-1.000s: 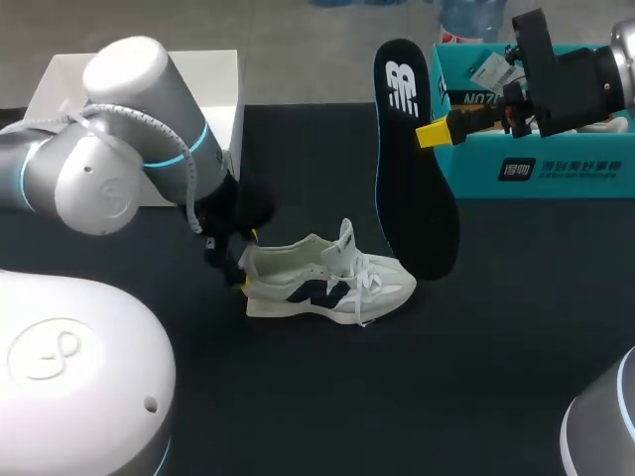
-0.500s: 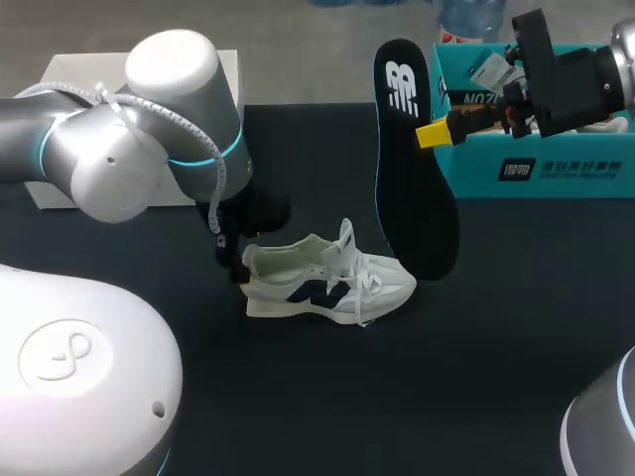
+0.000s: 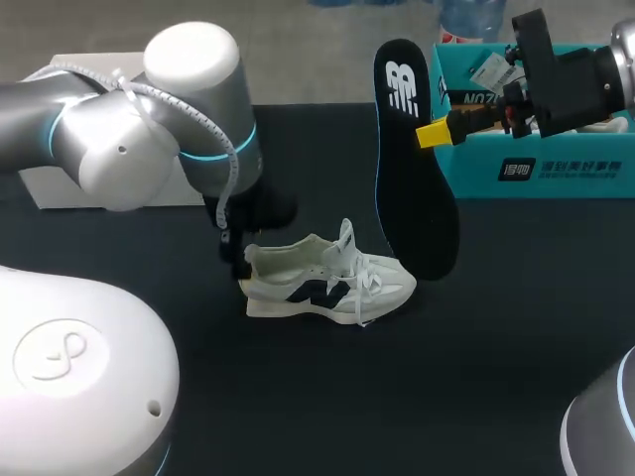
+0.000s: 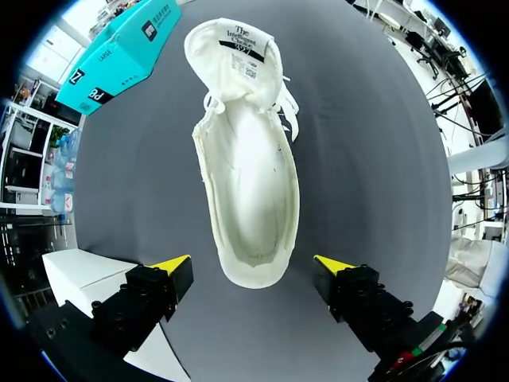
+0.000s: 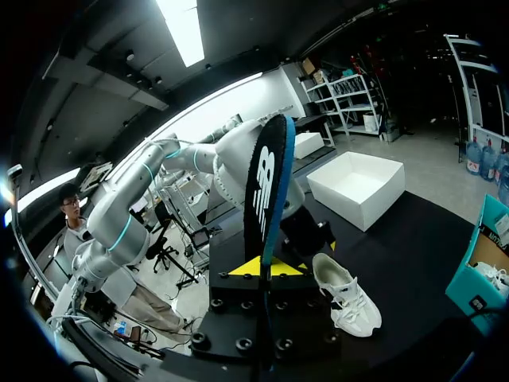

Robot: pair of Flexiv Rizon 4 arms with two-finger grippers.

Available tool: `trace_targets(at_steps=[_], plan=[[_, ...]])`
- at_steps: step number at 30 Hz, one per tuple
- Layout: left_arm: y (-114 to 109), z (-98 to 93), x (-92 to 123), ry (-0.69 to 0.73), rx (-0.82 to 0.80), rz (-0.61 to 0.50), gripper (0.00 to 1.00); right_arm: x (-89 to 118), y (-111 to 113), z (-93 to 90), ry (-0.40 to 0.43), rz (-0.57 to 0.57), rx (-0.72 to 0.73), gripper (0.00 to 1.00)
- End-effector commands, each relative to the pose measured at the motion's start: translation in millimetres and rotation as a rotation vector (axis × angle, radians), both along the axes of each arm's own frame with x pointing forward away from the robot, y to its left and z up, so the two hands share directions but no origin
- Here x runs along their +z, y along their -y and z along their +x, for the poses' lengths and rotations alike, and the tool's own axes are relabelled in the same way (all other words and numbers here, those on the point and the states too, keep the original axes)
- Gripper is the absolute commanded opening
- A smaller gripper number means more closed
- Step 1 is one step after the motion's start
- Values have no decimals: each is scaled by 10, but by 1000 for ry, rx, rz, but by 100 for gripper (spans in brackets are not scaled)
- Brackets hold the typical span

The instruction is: Take the shoe out of the shoebox, open the shoe tongue, remove and reinsert the insole, then place the shoe into the shoebox

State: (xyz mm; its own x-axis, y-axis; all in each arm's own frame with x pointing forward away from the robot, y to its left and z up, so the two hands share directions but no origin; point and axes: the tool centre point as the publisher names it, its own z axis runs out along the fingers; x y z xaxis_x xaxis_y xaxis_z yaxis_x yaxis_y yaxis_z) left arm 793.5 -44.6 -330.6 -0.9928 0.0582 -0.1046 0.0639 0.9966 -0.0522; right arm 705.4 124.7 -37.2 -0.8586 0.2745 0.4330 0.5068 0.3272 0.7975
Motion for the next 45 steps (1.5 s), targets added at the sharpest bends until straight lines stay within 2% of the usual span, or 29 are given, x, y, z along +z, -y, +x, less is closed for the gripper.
trace_targets(at_steps=[1, 20, 26, 32, 38, 41, 45], plan=[[1, -9, 31, -1, 5, 2, 100, -5, -15, 11, -2, -2, 0, 0], [9, 9, 24, -13, 0, 1, 100, -5, -15, 11, -2, -2, 0, 0], [321, 40, 143, 3, -39, -33, 100, -5, -15, 11, -2, -2, 0, 0], [600, 178, 60, -20, -65, -46, 100, -5, -15, 11, -2, -2, 0, 0], [770, 416, -18, -40, -36, -103, 100, -5, -15, 11, -2, -2, 0, 0], [853, 506, -88, -47, -20, -93, 88, -5, -15, 11, -2, -2, 0, 0], [934, 560, -165, -63, -29, -102, 89, -5, -15, 11, -2, -2, 0, 0]])
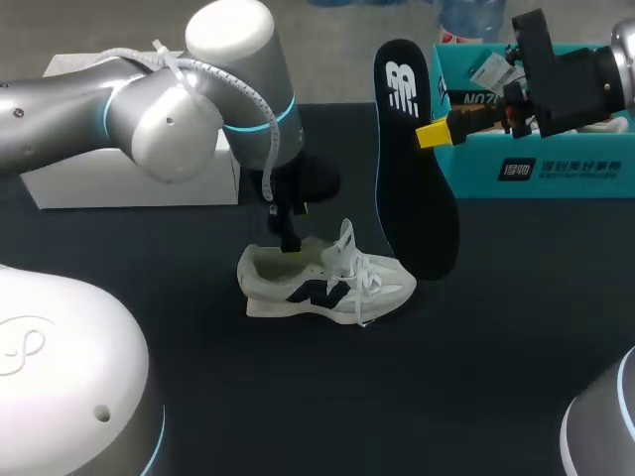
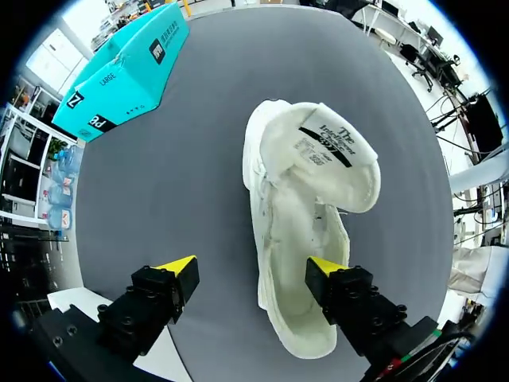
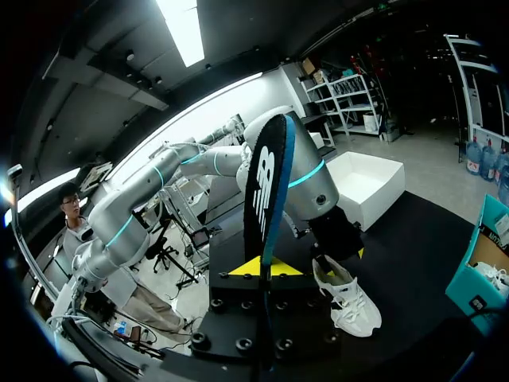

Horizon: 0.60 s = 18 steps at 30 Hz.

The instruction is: Take the shoe out of the shoebox, open the shoe tongue, remove and reinsert the insole, then place the shoe into the shoebox

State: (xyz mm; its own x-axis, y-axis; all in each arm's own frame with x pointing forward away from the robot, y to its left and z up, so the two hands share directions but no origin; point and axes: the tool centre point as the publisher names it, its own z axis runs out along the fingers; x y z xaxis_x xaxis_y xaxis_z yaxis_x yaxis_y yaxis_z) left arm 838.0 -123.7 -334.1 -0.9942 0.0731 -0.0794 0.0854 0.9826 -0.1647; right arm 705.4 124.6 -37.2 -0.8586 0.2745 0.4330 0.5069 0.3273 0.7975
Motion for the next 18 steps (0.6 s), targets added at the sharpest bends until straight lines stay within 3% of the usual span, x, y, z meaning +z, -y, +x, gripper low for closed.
trace_targets(at_steps=[1, 6, 8, 9, 10, 12, 14, 18], plan=[[159, 120, -138, -31, -8, 10, 89, -5, -15, 12, -2, -2, 0, 0], [264, 106, -201, -38, -20, 3, 86, -5, -15, 12, -2, -2, 0, 0], [299, 99, -243, -41, -21, 6, 81, -5, -15, 12, -2, -2, 0, 0], [312, 100, -261, -48, -22, 7, 75, -5, -15, 12, -2, -2, 0, 0], [318, 93, -273, -55, -25, 8, 50, -5, -15, 12, -2, -2, 0, 0], [310, 54, -286, -57, -32, 6, 30, -5, -15, 12, -2, -2, 0, 0], [296, 18, -308, -63, -40, 6, 0, -5, -15, 12, -2, -2, 0, 0], [274, -56, -337, -79, -61, 2, 0, -5, -15, 12, -2, -2, 0, 0]])
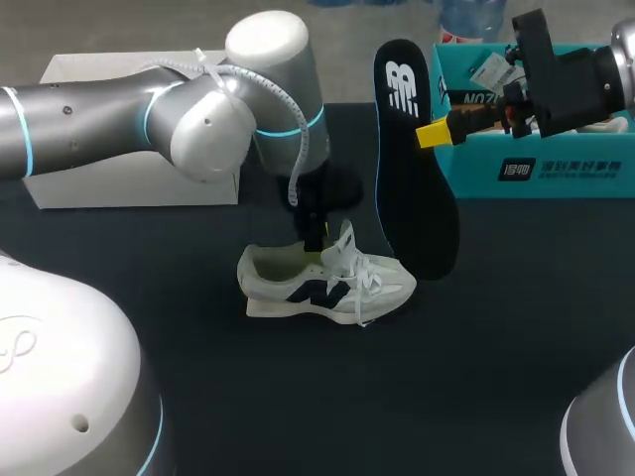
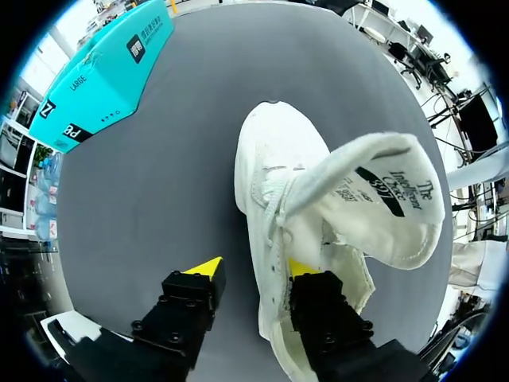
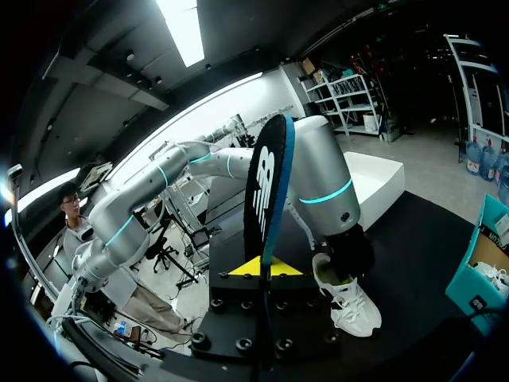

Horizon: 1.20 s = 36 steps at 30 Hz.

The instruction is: Take the shoe out of the shoebox, open the shoe tongue, remove and reinsert the insole, then place the shoe into the shoebox

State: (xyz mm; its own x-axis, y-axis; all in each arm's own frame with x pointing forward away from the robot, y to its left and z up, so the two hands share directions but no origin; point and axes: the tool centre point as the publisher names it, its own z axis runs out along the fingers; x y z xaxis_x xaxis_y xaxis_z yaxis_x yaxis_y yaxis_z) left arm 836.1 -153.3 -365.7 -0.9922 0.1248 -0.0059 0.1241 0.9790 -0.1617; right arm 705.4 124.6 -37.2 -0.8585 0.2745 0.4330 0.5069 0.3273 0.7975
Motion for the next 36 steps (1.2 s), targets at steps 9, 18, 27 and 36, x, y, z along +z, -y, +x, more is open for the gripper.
trace_targets(at_steps=[9, 18, 27, 36], plan=[[-84, -154, -3, 19, 1, 18, 0, -6, -16, 11, -2, -2, 0, 0], [-84, -154, -3, 19, 1, 18, 0, -6, -16, 11, -2, -2, 0, 0], [-123, -42, 347, -56, -571, 59, 0, -6, -16, 11, -2, -2, 0, 0], [-89, 53, 463, -233, -1089, 20, 0, -6, -16, 11, -2, -2, 0, 0]])
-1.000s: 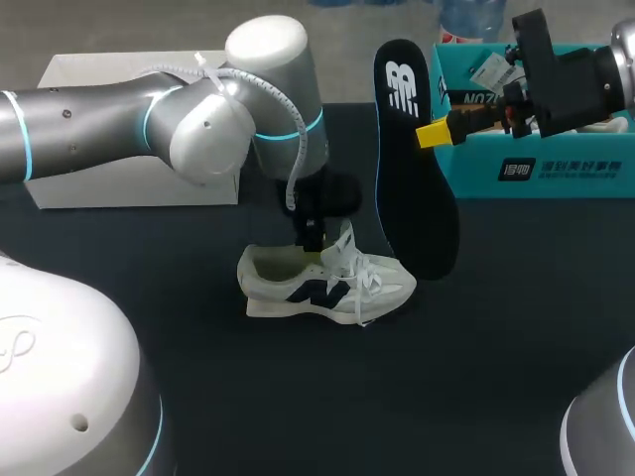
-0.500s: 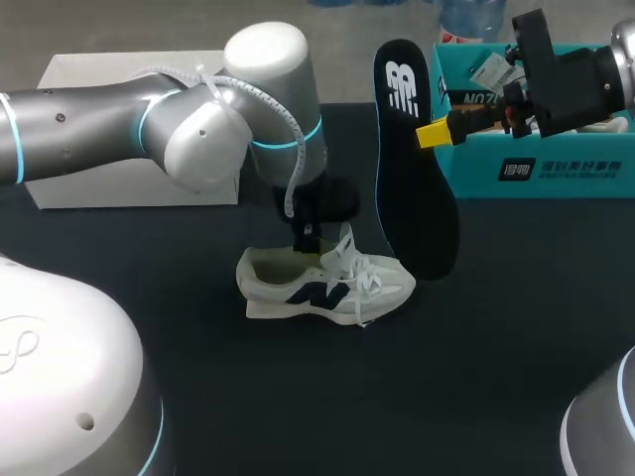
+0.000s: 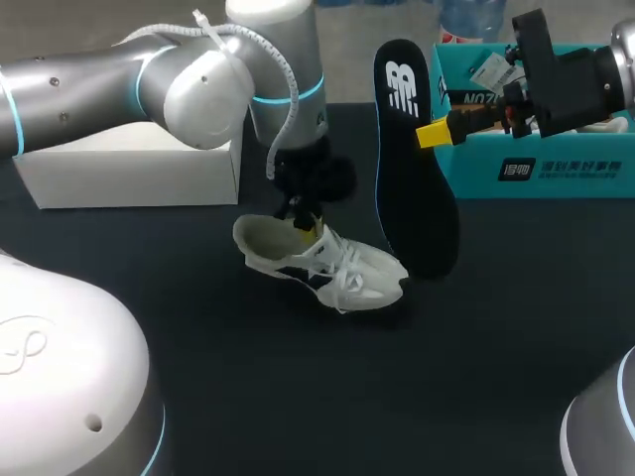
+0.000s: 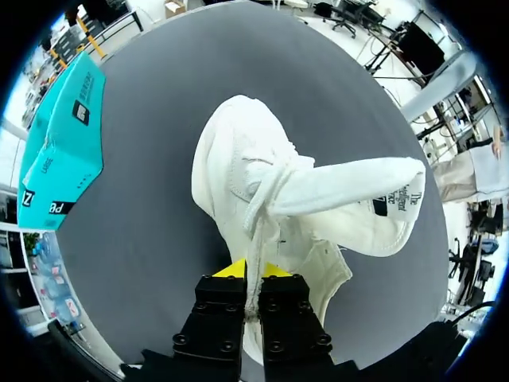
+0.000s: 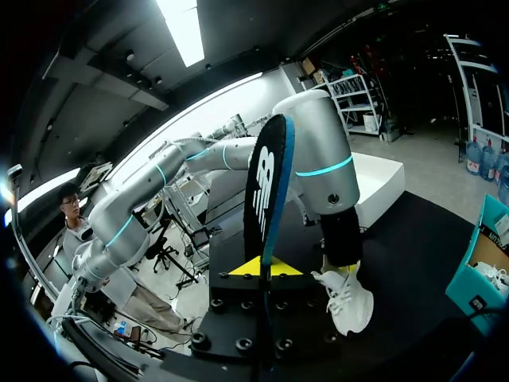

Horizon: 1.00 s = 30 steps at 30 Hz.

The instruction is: Take the shoe out of the shoebox, open the shoe tongue, remove and reinsert the insole, then place the shoe into the shoebox

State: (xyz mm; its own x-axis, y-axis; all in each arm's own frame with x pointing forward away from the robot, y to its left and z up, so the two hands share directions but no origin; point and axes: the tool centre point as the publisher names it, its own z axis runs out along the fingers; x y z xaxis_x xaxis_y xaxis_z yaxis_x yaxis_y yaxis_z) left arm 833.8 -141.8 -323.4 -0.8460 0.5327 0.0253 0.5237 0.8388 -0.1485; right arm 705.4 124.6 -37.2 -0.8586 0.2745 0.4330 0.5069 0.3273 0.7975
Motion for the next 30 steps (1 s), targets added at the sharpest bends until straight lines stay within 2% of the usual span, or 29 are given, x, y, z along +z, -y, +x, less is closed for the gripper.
trace_targets(at_steps=[1, 5, 6, 17, 23, 30], plan=[[29, 57, 61, -224, -810, -6, 0, -6, -16, 11, -2, -2, 0, 0], [21, 8, 80, -147, -967, -30, 0, -6, -16, 11, -2, -2, 0, 0], [21, -7, 80, -74, -892, -33, 0, -6, -16, 11, -2, -2, 0, 0], [21, -7, 80, -74, -892, -33, 0, -6, -16, 11, -2, -2, 0, 0], [145, 8, 6, -88, -1069, -71, 0, -6, -16, 11, -2, -2, 0, 0], [268, 3, -32, -59, -1080, -58, 0, -6, -16, 11, -2, -2, 0, 0]])
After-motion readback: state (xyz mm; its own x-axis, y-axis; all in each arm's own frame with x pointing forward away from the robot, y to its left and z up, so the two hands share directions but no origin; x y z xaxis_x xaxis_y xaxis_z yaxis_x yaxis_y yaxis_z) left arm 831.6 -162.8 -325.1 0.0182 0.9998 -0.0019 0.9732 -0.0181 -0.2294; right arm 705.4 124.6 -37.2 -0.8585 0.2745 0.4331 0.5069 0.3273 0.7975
